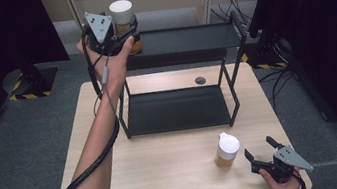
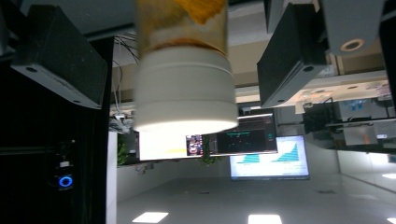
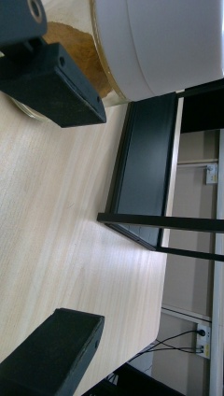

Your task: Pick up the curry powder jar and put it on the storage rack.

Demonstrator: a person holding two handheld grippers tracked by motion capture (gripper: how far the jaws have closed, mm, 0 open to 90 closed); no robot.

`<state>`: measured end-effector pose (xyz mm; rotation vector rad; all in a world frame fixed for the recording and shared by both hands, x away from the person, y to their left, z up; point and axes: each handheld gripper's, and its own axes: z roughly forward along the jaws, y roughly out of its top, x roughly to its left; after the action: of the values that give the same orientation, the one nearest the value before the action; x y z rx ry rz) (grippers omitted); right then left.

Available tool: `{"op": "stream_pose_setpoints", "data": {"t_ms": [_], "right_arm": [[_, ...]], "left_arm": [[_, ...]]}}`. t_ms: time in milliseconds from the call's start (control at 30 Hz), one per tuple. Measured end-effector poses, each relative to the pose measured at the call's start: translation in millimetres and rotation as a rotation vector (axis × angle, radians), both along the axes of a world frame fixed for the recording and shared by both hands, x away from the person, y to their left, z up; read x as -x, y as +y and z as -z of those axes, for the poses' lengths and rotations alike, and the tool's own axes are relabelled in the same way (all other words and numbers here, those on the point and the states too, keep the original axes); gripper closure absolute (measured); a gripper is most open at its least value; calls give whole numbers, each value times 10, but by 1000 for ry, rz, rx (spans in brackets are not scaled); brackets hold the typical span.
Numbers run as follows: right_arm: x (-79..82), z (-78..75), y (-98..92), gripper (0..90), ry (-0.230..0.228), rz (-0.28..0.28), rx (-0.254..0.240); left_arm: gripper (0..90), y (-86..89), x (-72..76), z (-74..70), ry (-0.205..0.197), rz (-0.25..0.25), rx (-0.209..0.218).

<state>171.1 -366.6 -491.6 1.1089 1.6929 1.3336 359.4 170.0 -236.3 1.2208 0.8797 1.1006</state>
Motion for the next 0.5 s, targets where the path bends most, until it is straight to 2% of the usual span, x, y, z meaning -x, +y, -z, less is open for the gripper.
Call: {"op": "stream_pose_setpoints", "data": {"t_ms": [200,500], "right_arm": [[3,2,-1,49,-1,0,-2],[4,3,-2,49,-2,-1,0]], "left_arm": [[155,9,172,96,-7,20,16],[156,5,357,254,20,36,6]]}}
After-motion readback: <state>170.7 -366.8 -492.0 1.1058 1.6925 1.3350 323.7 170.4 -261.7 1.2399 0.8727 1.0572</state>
